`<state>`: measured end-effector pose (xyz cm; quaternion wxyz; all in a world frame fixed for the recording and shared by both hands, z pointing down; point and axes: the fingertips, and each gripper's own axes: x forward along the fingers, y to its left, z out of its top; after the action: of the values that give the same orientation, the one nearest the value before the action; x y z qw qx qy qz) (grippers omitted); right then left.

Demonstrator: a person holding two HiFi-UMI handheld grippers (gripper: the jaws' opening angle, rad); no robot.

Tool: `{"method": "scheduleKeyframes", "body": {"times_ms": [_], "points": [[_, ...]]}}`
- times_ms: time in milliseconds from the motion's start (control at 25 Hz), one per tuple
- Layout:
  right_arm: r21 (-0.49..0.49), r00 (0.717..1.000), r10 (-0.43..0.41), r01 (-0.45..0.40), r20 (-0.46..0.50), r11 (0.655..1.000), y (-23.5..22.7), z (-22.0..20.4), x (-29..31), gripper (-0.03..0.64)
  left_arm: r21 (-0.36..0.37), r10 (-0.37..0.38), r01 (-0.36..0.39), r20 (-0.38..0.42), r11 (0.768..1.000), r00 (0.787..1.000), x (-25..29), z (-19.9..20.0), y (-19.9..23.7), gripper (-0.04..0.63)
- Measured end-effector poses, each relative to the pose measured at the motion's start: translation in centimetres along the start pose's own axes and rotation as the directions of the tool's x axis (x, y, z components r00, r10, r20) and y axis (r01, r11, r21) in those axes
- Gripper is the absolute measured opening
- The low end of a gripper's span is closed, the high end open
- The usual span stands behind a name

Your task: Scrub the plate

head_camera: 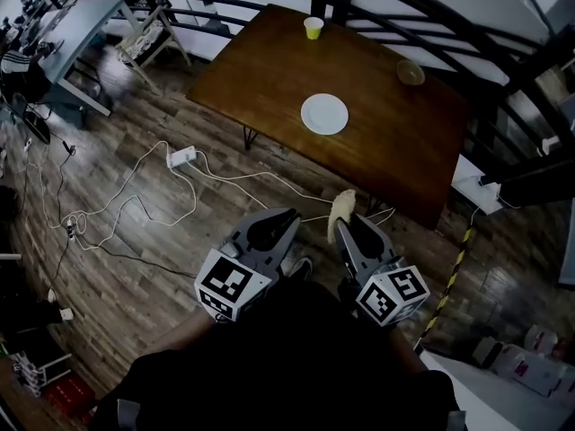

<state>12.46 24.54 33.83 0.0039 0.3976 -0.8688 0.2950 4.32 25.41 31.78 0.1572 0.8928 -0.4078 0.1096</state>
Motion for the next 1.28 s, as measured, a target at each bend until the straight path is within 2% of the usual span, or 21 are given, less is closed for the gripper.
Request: {"method": "scheduleKeyframes", "body": {"times_ms": [160,320,480,680,1080,1280], "points": [[-0.001,0.998,-0.059,0.059,0.014,0.998,-1.2,1.2,0.9,0.110,-0.013,-0.033,0.033,-0.010,0.999,0.999,1.7,0.1,1.6,0.038],[0.013,0.992,-0.120,0.120,0.039,0.993,-4.0,2.5,2.3,0.110,-0.013,-0.099,0.099,-0.009,0.995,0.995,5.1,1.0,3.2,0.038],[0.029,0.977,-0.205,0.204,0.060,0.979,-7.2,4.6,4.5,0.110,-0.014,-0.168,0.168,-0.015,0.986,0.986,9.3,2.6,6.0,0.038],[0.047,0.962,-0.268,0.266,0.054,0.963,-10.0,7.4,9.4,0.110,-0.001,-0.245,0.245,-0.033,0.970,0.969,14.2,5.5,10.3,0.038],[0.076,0.929,-0.367,0.363,0.049,0.929,-12.9,11.0,17.6,0.110,-0.020,-0.320,0.320,-0.058,0.947,0.945,19.6,7.8,19.2,0.038],[0.120,0.912,-0.409,0.402,0.041,0.908,-15.2,11.8,19.8,0.110,-0.038,-0.310,0.308,-0.080,0.951,0.947,21.9,7.9,23.3,0.038]]}}
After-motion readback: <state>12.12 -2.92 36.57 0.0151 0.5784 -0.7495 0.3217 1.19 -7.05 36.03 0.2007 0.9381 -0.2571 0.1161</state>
